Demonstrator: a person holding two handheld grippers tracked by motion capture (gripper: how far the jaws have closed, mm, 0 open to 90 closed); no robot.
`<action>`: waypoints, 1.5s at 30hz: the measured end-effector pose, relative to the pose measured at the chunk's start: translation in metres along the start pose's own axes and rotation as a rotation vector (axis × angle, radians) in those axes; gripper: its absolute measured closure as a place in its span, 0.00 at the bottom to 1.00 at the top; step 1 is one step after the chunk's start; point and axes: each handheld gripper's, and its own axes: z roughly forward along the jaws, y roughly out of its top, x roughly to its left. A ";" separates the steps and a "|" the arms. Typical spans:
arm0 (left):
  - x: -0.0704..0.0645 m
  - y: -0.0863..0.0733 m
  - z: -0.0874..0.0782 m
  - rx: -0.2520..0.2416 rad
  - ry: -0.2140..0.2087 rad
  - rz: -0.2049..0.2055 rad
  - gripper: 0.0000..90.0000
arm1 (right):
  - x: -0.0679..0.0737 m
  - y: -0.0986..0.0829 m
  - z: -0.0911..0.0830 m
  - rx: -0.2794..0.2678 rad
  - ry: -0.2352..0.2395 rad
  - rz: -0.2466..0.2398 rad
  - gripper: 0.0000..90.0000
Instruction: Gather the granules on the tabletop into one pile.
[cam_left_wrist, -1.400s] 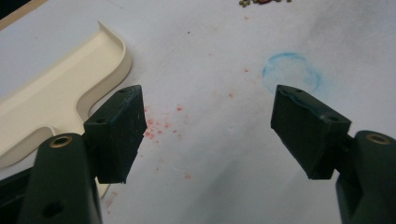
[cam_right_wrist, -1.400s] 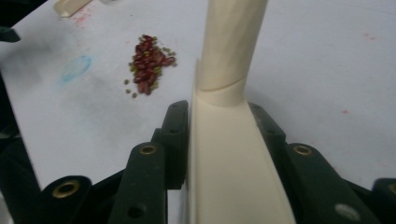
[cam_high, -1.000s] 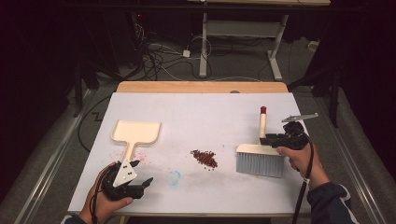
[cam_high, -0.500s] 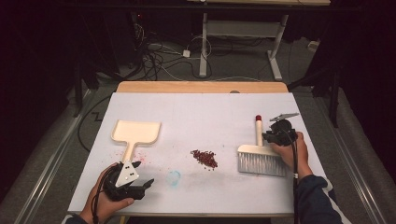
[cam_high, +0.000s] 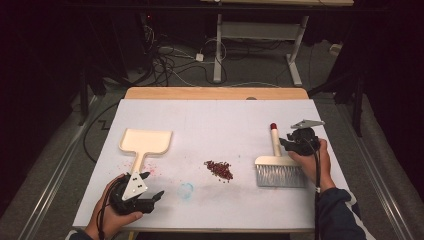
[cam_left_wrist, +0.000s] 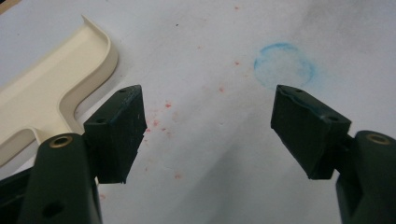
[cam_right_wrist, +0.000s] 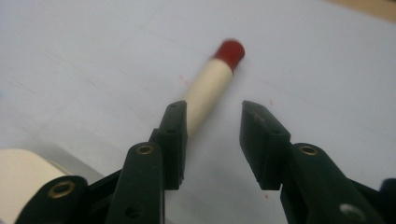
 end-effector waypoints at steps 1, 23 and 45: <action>0.000 0.000 0.000 0.000 0.001 0.000 0.28 | 0.002 0.001 -0.004 -0.027 0.011 -0.002 0.67; 0.001 0.003 0.002 -0.006 0.008 -0.004 0.27 | 0.052 -0.004 -0.066 -0.323 0.085 -0.118 0.35; 0.004 0.012 0.012 -0.020 -0.007 0.022 0.25 | 0.071 -0.052 -0.098 -0.366 0.063 -0.163 0.23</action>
